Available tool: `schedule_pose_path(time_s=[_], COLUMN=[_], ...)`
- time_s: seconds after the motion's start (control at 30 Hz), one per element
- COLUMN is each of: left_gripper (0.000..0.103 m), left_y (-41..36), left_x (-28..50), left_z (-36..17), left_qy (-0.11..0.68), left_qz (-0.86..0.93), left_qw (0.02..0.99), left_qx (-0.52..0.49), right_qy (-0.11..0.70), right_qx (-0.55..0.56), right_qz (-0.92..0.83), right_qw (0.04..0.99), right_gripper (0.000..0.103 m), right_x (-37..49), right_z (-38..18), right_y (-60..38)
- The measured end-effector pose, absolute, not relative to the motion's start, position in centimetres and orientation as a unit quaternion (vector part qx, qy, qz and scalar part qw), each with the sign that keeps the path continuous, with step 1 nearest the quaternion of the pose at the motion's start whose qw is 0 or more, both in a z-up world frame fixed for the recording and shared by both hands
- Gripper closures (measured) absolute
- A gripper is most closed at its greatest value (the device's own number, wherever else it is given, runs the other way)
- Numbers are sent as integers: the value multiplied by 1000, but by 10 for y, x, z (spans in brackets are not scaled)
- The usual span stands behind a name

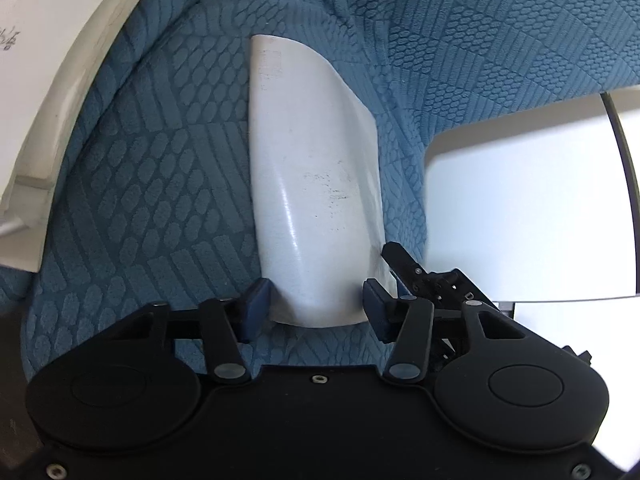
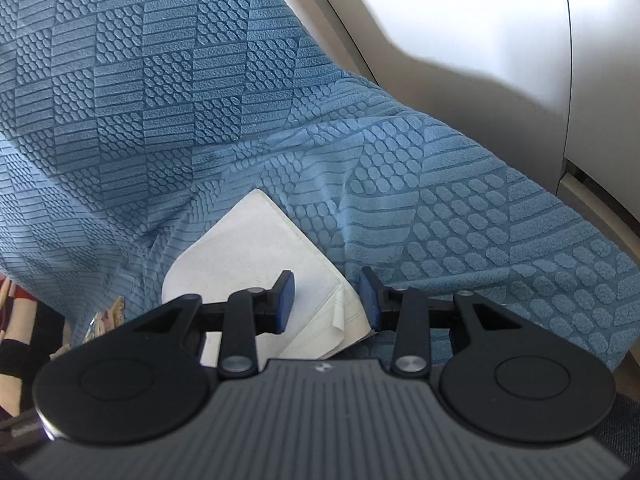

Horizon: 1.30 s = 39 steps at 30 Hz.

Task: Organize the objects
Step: 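Close both grippers on the edge of the white sheet, then lift the white sheet upright off the seat with both grippers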

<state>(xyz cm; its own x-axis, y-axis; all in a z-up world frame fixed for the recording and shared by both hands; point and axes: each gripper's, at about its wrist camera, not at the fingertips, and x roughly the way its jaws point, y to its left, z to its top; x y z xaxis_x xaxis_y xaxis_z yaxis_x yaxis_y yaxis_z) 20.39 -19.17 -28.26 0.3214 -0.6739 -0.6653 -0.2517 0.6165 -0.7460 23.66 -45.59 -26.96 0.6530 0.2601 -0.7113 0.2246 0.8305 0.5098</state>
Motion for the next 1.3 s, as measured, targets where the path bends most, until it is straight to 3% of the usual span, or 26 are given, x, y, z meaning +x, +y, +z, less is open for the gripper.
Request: schedule_pose_path(time_s=[0.3, 0.57, 0.7, 0.73, 0.9, 1.3], left_gripper=[74, 76, 76, 76, 76, 78], left_y=[-191, -189, -191, -191, -191, -188], left_x=[205, 204, 203, 203, 202, 202], left_z=[-287, -286, -285, -284, -285, -286], left_qy=[567, 566, 565, 565, 564, 566], left_qz=[-135, -136, -136, -136, -136, -132], left_qw=[703, 705, 709, 710, 708, 704], left_qx=[-407, -406, -399, -399, -401, -408], right_qy=[422, 420, 418, 418, 438, 464], right_qx=[326, 329, 400, 422, 517, 555], right_qz=[11, 19, 37, 45, 133, 151], right_qw=[846, 846, 815, 803, 723, 673], right_gripper=[63, 62, 37, 35, 35, 36], right_x=[233, 221, 208, 206, 200, 208], right_z=[-268, -261, -266, -269, -287, -304], right_y=[-463, -463, -476, -478, -475, -462])
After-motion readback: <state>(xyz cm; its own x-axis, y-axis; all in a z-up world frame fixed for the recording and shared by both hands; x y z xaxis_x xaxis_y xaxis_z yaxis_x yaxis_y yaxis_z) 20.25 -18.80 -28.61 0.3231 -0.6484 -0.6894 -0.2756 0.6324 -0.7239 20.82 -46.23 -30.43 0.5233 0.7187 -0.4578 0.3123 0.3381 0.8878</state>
